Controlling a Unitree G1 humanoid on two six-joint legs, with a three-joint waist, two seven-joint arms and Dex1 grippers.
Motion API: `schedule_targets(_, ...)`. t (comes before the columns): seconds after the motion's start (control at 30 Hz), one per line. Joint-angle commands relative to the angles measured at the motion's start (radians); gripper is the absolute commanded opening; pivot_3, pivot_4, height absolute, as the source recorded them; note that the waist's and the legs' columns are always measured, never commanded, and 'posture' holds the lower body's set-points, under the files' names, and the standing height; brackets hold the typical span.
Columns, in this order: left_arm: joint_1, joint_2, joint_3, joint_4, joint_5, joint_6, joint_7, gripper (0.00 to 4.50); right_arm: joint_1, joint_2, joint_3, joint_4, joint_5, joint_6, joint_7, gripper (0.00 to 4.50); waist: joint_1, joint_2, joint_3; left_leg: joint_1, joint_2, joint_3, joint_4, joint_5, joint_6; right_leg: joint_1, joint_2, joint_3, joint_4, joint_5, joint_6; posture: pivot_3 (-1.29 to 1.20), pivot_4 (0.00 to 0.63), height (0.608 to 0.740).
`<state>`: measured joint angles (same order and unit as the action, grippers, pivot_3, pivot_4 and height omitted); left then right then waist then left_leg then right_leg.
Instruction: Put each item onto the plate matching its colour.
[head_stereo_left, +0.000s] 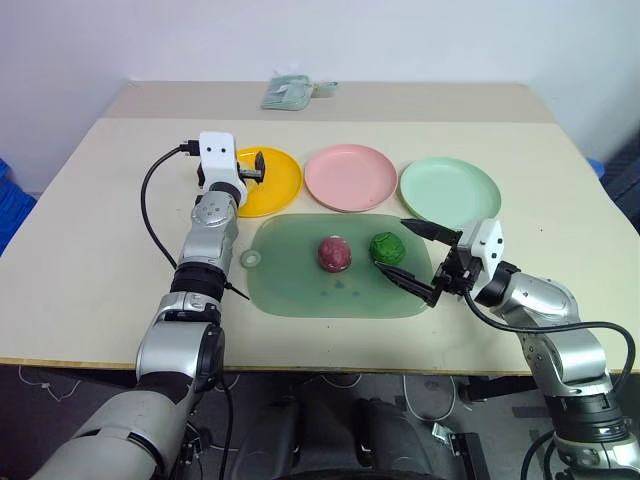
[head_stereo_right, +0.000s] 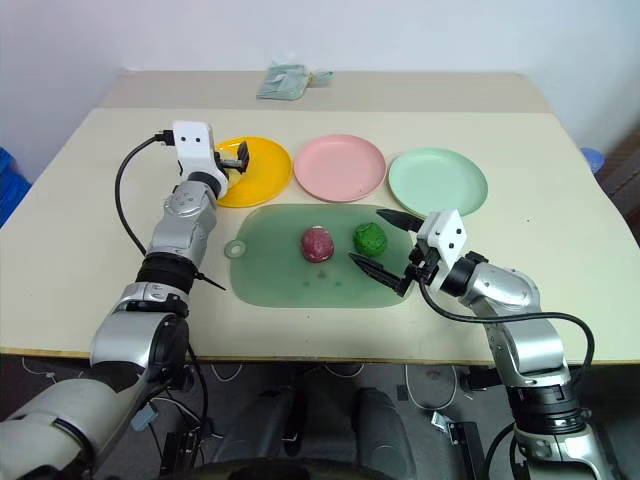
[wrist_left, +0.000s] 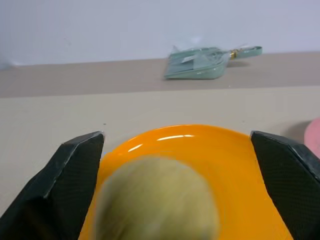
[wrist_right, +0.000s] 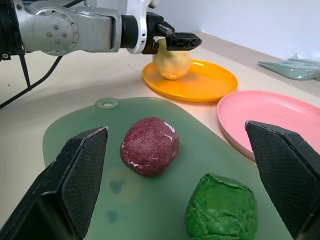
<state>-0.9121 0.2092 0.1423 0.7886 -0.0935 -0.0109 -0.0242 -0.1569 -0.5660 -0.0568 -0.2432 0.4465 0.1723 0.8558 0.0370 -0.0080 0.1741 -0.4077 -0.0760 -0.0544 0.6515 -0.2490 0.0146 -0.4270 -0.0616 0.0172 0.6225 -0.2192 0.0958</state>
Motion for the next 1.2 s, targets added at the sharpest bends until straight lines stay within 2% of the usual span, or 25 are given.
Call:
schedule_targets(0.03, 0.042, 0.009, 0.005, -0.195, -0.051, 0.031, -0.087, 4.47, 0.017, -0.003, -0.029, -0.052, 0.008, -0.009, -0.013, 4.50, 0.000, 0.000, 0.000, 0.000, 0.000, 0.000, 0.000, 0.000, 0.000, 0.000, 0.000, 0.000, 0.000, 0.000, 0.000, 0.00, 0.150, 0.740)
schedule_targets(0.23, 0.175, 0.024, -0.089, -0.568, -0.162, 0.281, -0.326, 4.47, 0.039, 0.001, -0.032, -0.051, 0.006, -0.024, -0.019, 4.50, 0.000, 0.000, 0.000, 0.000, 0.000, 0.000, 0.001, 0.000, 0.000, 0.000, 0.000, 0.001, 0.002, 0.000, 0.000, 0.00, 0.150, 0.740)
schedule_targets(0.33, 0.217, 0.036, -0.148, -0.662, -0.193, 0.380, -0.426, 4.47, 0.041, 0.002, -0.031, -0.045, 0.005, -0.030, -0.019, 4.50, 0.001, 0.000, 0.000, 0.000, 0.000, 0.000, 0.001, 0.000, 0.000, 0.000, 0.000, 0.001, 0.003, 0.000, 0.000, 0.00, 0.150, 0.740)
schedule_targets(0.47, 0.244, 0.057, -0.241, -0.705, -0.231, 0.488, -0.591, 4.47, 0.036, 0.004, -0.030, -0.038, 0.003, -0.031, -0.022, 4.50, -0.001, 0.001, 0.000, 0.000, 0.000, 0.000, 0.002, 0.000, 0.000, 0.000, 0.000, 0.001, 0.003, 0.000, -0.001, 0.00, 0.150, 0.740)
schedule_targets(0.67, 0.234, 0.099, -0.324, -0.706, -0.234, 0.571, -0.740, 4.47, 0.044, -0.003, -0.040, -0.046, 0.005, -0.022, -0.033, 4.50, -0.002, 0.001, 0.000, 0.000, 0.000, 0.000, 0.001, 0.000, 0.000, 0.000, 0.000, 0.001, 0.003, 0.000, -0.001, 0.00, 0.150, 0.740)
schedule_targets(0.83, 0.243, 0.142, -0.381, -0.735, -0.222, 0.607, -0.833, 4.47, 0.076, -0.007, -0.054, -0.081, 0.011, -0.011, -0.052, 4.50, 0.001, 0.001, 0.000, 0.000, 0.000, 0.000, 0.002, 0.000, 0.000, 0.000, 0.000, 0.001, 0.003, -0.001, -0.001, 0.00, 0.150, 0.740)
schedule_targets(1.07, 0.239, 0.168, -0.443, -0.714, -0.151, 0.594, -0.854, 4.47, 0.101, -0.005, -0.065, -0.119, 0.010, 0.003, -0.079, 4.50, 0.000, 0.001, 0.000, 0.000, 0.000, 0.000, 0.002, 0.000, 0.000, 0.000, 0.000, 0.001, 0.003, -0.001, -0.001, 0.00, 0.150, 0.740)
schedule_targets(1.17, 0.229, 0.152, -0.446, -0.704, -0.130, 0.608, -0.828, 3.65, 0.101, -0.004, -0.065, -0.126, 0.010, 0.008, -0.087, 4.50, 0.000, 0.001, 0.000, 0.000, 0.000, 0.000, 0.002, 0.000, 0.000, 0.000, 0.000, 0.001, 0.003, -0.001, -0.001, 0.00, 0.150, 0.740)
schedule_targets(1.2, 0.227, 0.146, -0.442, -0.703, -0.122, 0.603, -0.816, 3.18, 0.101, -0.004, -0.066, -0.125, 0.011, 0.007, -0.088, 4.50, 0.000, 0.001, 0.000, 0.000, 0.000, 0.000, 0.002, 0.000, 0.000, 0.000, 0.000, 0.001, 0.003, -0.001, -0.001, 0.00, 0.150, 0.740)
